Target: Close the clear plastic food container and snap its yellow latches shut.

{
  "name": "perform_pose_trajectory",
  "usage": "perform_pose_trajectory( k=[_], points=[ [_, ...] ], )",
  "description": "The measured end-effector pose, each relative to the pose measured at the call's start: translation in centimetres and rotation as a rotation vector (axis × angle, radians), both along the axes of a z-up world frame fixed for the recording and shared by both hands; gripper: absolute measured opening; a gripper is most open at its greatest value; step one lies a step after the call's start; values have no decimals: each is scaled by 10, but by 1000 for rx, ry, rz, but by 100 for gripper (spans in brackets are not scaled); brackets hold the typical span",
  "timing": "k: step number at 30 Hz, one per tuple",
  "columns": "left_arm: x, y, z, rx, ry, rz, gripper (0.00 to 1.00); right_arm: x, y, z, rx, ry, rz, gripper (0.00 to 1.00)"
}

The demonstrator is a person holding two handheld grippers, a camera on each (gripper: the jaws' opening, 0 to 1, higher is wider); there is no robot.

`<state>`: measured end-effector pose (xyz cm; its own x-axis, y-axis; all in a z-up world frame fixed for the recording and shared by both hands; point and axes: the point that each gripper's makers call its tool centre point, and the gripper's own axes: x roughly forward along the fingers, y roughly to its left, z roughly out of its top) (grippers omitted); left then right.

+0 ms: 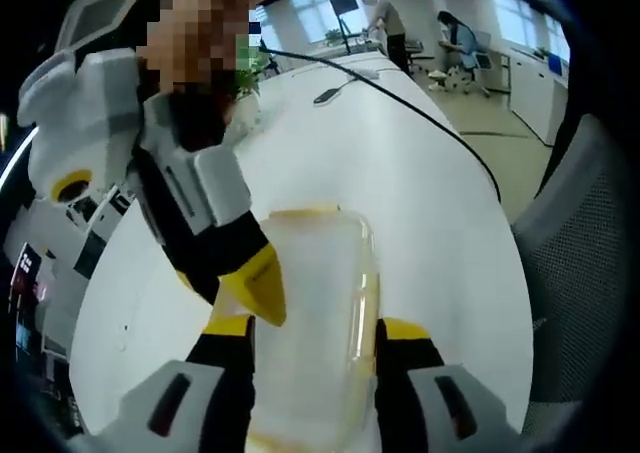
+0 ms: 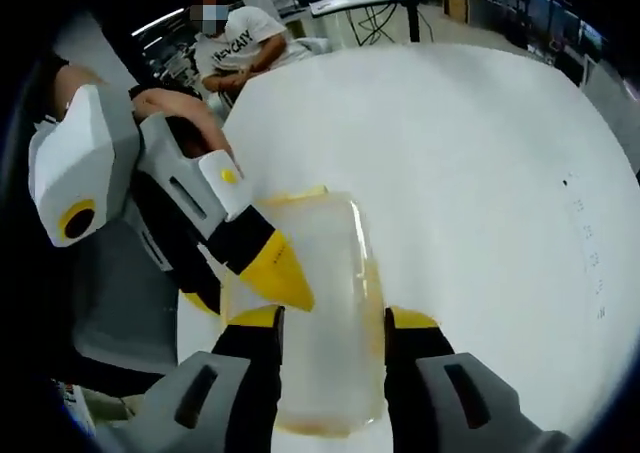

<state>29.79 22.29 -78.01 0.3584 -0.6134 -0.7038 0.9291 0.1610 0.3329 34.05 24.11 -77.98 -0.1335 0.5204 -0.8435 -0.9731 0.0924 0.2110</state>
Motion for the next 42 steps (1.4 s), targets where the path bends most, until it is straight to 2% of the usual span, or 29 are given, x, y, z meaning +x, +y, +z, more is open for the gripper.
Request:
perform_pose_trajectory(
  k=[3,6,12,15,17,20,22,23,25,27,31,33,35,37,41,42],
  points=[
    [1,-1,3,-33,34,25,43,0,-1,3,60,-55,-9,38],
    [2,-1,4,-45,51,31,43,0,-2,4,94,-67,-51,38],
    [0,-3,7,-99,111,67,46,-1,2,7,218,-120,-159,43],
    [0,-4,8,-126,123,95,46,-4,1,6,237,-139,-195,48],
    [2,-3,10,-163,153,142,45,-2,-1,7,253,-172,-226,49],
    [6,-2,14,-212,152,164,50,-2,-3,11,306,-194,-284,53],
    [7,-1,18,-246,145,180,52,-6,0,17,374,-201,-285,59],
    [8,-1,20,-262,138,189,53,-8,-2,17,386,-215,-276,60],
    [9,-1,25,-310,148,213,53,-6,-3,19,406,-244,-314,64],
    [10,-1,31,-351,127,222,57,-9,-2,23,437,-255,-323,70],
    [12,-3,40,-434,80,232,79,-10,-2,33,503,-294,-392,81],
    [12,-1,40,-450,88,244,86,-7,-4,38,542,-350,-419,82],
    [12,2,41,-469,82,261,90,-7,-6,42,582,-370,-449,84],
    [13,3,47,-530,77,283,98,-8,-11,43,604,-390,-484,90],
    [11,12,49,-595,96,319,99,-10,-17,54,699,-430,-545,100],
    [11,15,49,-608,95,328,99,-11,-20,52,692,-448,-549,100]
  ],
)
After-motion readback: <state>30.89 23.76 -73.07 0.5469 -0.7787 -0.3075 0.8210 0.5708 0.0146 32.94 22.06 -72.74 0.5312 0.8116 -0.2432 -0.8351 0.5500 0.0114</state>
